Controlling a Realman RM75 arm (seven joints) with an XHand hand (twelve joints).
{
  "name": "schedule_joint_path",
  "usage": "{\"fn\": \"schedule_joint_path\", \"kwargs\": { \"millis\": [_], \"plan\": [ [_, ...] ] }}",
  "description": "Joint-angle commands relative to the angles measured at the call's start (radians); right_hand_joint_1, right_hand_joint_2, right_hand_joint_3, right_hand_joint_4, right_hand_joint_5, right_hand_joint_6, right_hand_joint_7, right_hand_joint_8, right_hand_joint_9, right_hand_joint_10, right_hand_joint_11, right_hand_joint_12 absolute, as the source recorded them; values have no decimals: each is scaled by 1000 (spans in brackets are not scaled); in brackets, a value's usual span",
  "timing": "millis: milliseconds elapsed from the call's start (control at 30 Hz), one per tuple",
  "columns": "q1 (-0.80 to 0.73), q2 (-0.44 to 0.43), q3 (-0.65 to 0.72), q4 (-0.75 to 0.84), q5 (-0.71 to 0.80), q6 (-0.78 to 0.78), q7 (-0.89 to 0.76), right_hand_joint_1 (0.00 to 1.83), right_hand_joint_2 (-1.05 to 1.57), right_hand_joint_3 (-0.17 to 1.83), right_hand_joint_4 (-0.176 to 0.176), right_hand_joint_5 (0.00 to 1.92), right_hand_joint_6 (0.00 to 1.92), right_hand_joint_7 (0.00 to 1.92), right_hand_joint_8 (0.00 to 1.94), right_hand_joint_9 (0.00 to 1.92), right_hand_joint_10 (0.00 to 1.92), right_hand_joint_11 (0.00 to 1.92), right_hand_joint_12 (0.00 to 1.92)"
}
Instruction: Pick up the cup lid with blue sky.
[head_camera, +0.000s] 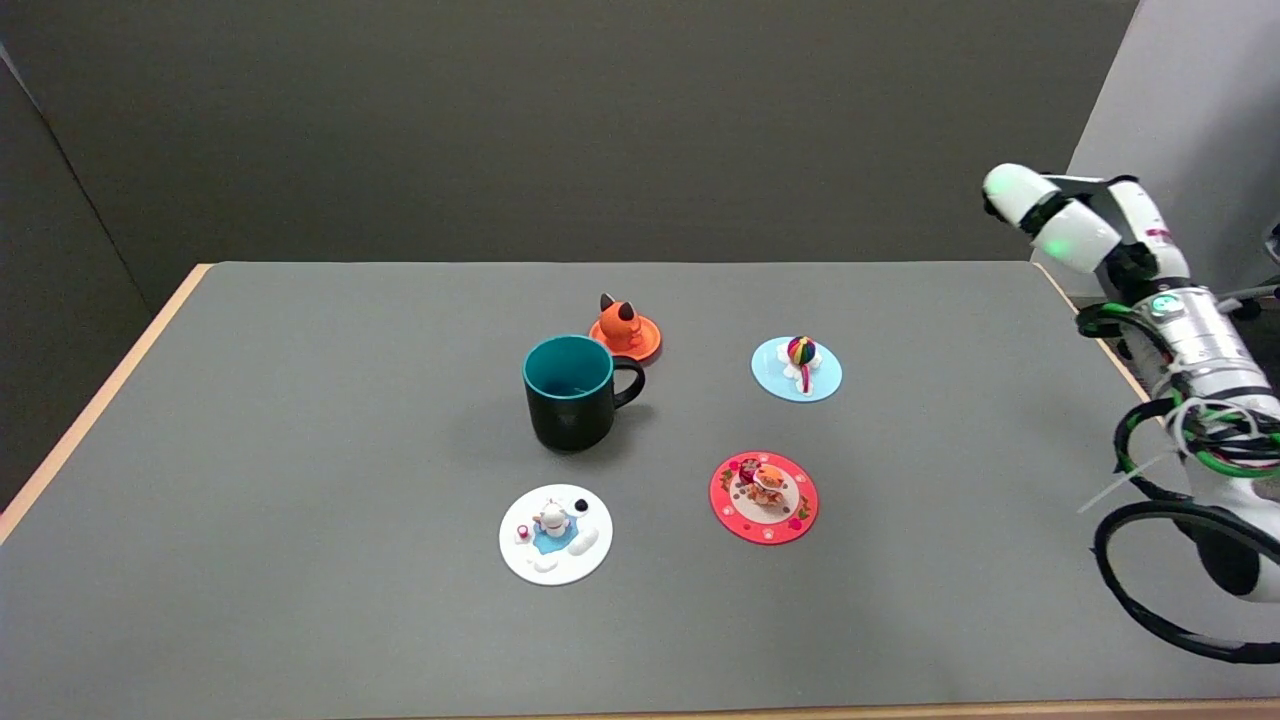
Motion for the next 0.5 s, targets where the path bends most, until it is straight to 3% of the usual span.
{"fn": "schedule_joint_path", "kwargs": {
  "millis": [33,500],
  "plan": [
    [152,-43,-209,67,-262,26,-207,569,492,702,-154,765,305,789,233,644,222,149,175],
    [350,-96,-388,201,-501,167,-197,529,515,633,-124,776,378,733,261,603,216,156,168]
  ]
}}
